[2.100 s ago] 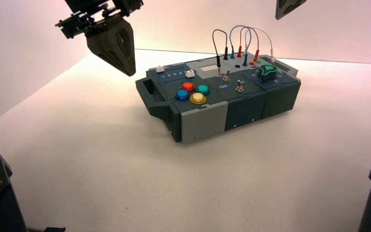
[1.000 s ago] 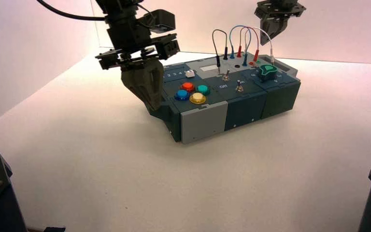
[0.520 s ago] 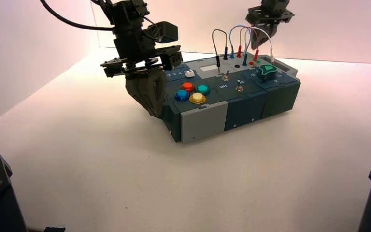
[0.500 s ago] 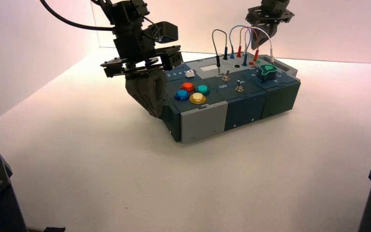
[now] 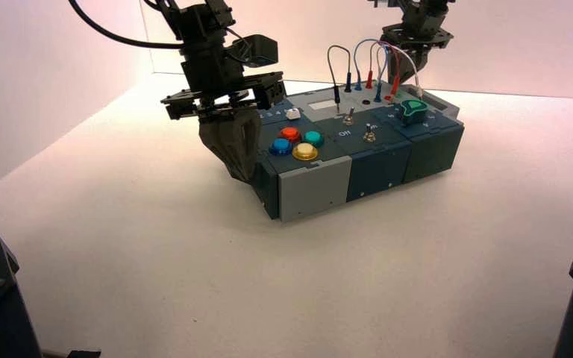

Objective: Rotate the box clockwise.

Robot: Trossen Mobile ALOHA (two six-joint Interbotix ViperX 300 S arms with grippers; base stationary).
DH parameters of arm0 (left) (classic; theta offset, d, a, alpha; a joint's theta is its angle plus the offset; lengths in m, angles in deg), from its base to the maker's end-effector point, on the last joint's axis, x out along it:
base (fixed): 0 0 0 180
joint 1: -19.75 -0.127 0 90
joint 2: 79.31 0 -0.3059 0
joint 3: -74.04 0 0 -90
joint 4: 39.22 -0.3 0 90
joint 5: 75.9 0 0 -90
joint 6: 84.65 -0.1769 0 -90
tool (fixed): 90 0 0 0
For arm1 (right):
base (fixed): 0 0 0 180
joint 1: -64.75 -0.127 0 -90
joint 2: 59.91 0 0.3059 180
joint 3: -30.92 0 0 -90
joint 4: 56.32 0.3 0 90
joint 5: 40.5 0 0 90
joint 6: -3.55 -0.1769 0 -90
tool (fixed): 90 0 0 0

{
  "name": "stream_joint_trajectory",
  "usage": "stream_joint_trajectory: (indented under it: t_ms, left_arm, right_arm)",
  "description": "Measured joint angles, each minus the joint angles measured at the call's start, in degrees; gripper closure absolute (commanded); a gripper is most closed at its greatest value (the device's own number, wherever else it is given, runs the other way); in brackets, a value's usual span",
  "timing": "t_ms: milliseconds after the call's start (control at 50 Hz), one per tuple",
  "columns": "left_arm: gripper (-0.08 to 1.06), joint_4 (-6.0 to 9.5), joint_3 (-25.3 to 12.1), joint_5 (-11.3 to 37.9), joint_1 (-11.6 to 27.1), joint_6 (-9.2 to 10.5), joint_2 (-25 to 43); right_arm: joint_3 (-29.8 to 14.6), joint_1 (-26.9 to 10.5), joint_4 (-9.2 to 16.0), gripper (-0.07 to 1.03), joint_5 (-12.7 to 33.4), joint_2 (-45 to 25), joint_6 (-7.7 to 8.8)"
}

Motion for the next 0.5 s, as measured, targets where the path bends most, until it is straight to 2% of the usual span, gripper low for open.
stream_joint_trajectory:
  t_ms: [300, 500]
  left_arm:
    - [1.01, -0.88, -1.41, 0.18, 0.09, -0.09, 1.32]
    - [1.01, -1.76, -1.67, 0.18, -1.23, -0.26, 1.49]
  right_arm:
    - [2.72, 0.09, -0.62, 0.98, -0.18, 1.41, 0.00]
    - [5.27, 0.44, -1.58, 0.98, -0.88, 2.90, 0.00]
